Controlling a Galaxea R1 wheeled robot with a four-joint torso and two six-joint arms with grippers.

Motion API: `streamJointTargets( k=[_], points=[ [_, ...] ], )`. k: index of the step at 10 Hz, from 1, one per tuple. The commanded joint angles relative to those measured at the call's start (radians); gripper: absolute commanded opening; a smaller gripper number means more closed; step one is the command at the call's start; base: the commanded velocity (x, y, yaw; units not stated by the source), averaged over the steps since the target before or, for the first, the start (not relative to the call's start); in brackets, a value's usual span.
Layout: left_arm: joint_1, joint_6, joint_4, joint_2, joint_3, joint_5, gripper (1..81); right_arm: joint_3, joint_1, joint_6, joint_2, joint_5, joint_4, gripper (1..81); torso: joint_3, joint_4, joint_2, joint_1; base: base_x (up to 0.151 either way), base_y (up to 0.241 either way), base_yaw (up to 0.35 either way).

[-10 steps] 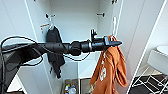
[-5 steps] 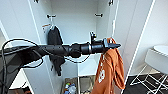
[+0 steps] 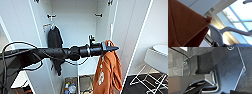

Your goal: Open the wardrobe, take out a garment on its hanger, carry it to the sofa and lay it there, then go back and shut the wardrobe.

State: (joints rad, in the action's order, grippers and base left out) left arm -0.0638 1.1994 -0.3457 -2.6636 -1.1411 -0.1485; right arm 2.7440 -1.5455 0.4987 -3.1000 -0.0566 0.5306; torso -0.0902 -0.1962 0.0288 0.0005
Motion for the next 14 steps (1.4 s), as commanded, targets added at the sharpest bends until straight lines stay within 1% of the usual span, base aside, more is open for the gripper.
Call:
streamJointTargets(
  k=[1, 3, 6, 8, 14],
  points=[
    [-0.144, -0.04, -0.062, 0.035, 0.015, -0.068, 1.0, -0.008, 0.046, 0.0, -0.007, 0.041, -0.006, 81.1, 0.0, 0.0, 0.0, 0.0, 0.0, 0.0, 0.0],
    [-0.049, -0.038, -0.12, 0.117, 0.029, -0.069, 1.0, -0.008, 0.047, 0.0, -0.008, 0.041, -0.004, 81.1, 0.0, 0.0, 0.0, 0.0, 0.0, 0.0, 0.0],
    [0.015, -0.038, -0.174, 0.169, 0.058, -0.068, 1.0, -0.008, 0.051, 0.0, -0.01, 0.041, -0.004, 81.1, 0.0, 0.0, 0.0, 0.0, 0.0, 0.0, 0.0],
    [0.029, -0.037, -0.177, 0.18, 0.076, -0.066, 1.0, -0.009, 0.051, 0.0, -0.01, 0.041, -0.004, 81.1, 0.0, 0.0, 0.0, 0.0, 0.0, 0.0, 0.0],
    [0.039, -0.035, -0.174, 0.178, 0.075, -0.072, 1.0, -0.009, 0.054, 0.0, -0.011, 0.041, -0.004, 81.1, 0.0, 0.0, 0.0, 0.0, 0.0, 0.0, 0.0]
  ],
)
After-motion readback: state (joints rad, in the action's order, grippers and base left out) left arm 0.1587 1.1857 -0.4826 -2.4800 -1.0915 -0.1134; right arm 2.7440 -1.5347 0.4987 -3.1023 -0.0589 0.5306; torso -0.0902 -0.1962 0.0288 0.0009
